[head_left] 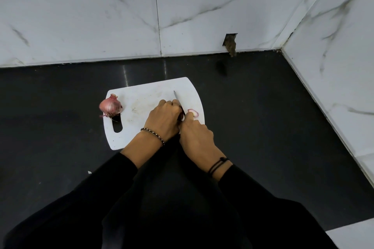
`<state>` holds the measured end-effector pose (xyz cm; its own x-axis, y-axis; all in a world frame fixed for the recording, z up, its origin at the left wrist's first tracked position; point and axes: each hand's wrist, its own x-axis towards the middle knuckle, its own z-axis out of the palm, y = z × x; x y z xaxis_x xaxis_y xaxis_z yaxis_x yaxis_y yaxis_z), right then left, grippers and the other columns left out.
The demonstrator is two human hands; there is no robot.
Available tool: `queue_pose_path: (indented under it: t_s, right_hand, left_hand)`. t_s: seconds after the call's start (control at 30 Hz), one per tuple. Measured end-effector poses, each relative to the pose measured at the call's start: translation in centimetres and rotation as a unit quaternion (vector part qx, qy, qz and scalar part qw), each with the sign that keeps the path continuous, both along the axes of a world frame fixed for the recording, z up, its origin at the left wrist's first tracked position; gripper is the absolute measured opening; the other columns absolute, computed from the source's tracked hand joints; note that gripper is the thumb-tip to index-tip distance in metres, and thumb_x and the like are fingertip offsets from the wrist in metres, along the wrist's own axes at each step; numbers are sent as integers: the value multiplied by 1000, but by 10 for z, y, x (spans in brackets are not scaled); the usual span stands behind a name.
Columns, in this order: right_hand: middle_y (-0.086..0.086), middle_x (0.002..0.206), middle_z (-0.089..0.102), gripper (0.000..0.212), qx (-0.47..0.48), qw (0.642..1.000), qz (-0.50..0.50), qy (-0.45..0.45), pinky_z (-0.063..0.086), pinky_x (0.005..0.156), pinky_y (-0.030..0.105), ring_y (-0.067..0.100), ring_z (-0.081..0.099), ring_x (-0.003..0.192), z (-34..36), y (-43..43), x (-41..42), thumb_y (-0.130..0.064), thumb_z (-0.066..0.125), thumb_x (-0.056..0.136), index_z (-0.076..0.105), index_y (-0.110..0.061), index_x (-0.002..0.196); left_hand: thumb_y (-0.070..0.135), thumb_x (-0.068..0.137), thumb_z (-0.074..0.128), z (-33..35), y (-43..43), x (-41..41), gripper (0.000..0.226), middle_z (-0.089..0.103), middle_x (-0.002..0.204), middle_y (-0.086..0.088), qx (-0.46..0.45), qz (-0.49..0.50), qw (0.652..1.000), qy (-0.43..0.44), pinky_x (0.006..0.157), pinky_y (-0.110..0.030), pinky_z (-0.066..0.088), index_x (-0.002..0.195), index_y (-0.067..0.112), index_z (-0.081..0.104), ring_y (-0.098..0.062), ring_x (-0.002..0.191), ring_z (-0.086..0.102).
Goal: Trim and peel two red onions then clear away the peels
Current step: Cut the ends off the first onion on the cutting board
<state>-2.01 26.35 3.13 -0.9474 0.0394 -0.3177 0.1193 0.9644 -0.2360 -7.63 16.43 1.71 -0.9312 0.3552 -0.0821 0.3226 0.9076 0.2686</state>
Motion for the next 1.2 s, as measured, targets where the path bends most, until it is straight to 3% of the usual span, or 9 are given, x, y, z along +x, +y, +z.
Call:
queue_pose_path:
  t_s: [0.07, 0.13, 0.27, 0.5, 0.63, 0.7, 0.8, 0.9, 1.2]
  right_hand:
    - [18, 127, 57, 60, -64, 998, -15, -20, 43, 83, 42, 39, 58, 113, 0, 6, 0, -12, 43, 101, 12, 2, 151]
    - [21, 123, 56, 55, -126, 991, -36, -25, 45, 83, 44, 41, 58, 107, 1, 14, 1, -15, 40, 101, 18, -5, 150]
    - [18, 107, 58, 30, -191, 980, -65, -9, 43, 64, 37, 32, 61, 85, 3, 30, 4, -26, 33, 107, 39, -6, 130]
    - [4, 81, 52, 33, -221, 974, -45, 36, 32, 50, 25, 15, 48, 60, 9, 33, 14, -31, 31, 109, 41, -7, 129]
    - [16, 98, 60, 41, -196, 979, -30, 37, 48, 66, 39, 33, 62, 82, 14, 21, 19, -28, 32, 107, 29, -10, 144]
    - [19, 105, 60, 34, -169, 985, -25, 14, 48, 71, 42, 37, 62, 90, 14, 14, 22, -26, 35, 107, 32, -10, 137]
    - [16, 110, 56, 21, -128, 991, -32, -16, 41, 71, 40, 34, 59, 95, 13, 8, 24, -24, 36, 107, 36, -11, 124]
    - [15, 112, 56, 21, -97, 994, -33, -24, 38, 71, 38, 28, 51, 87, 11, 4, 24, -18, 39, 105, 35, -12, 124]
    - [13, 116, 62, 23, -40, 999, -16, -1, 36, 68, 37, 35, 64, 104, -3, -3, 24, -10, 37, 103, 36, -10, 126]
  left_hand:
    - [20, 86, 63, -5, -7, 1, 21, 66, 106, -10, 40, 14, 999, 5, 73, -36, 46, 103, 9, 55, -30, 99, 55]
    - [24, 85, 67, -11, -15, 3, 28, 65, 102, -7, 77, 32, 996, 10, 68, -33, 42, 105, 10, 55, -30, 96, 57]
    - [31, 84, 74, -20, -27, 10, 55, 65, 111, -12, 138, 61, 988, 14, 80, -39, 51, 131, 11, 54, -33, 102, 59]
    - [34, 83, 76, -29, -32, 13, 61, 64, 121, -8, 167, 66, 984, 14, 88, -37, 49, 134, 15, 50, -29, 109, 58]
    - [33, 83, 75, -28, -31, 13, 54, 64, 115, -7, 160, 62, 985, 19, 83, -38, 51, 128, 16, 52, -29, 104, 57]
    - [30, 82, 75, -28, -30, 13, 54, 64, 113, -10, 152, 60, 986, 24, 81, -40, 51, 129, 14, 52, -31, 102, 58]
    - [28, 82, 75, -27, -28, 15, 55, 64, 112, -12, 143, 63, 987, 35, 79, -39, 50, 131, 12, 53, -33, 103, 58]
    - [28, 83, 74, -26, -24, 15, 53, 64, 111, -12, 126, 59, 989, 48, 77, -38, 49, 130, 11, 54, -32, 105, 57]
    - [30, 86, 67, -23, -15, 13, 48, 67, 111, -12, 75, 26, 994, 81, 70, -40, 50, 125, 4, 57, -31, 98, 54]
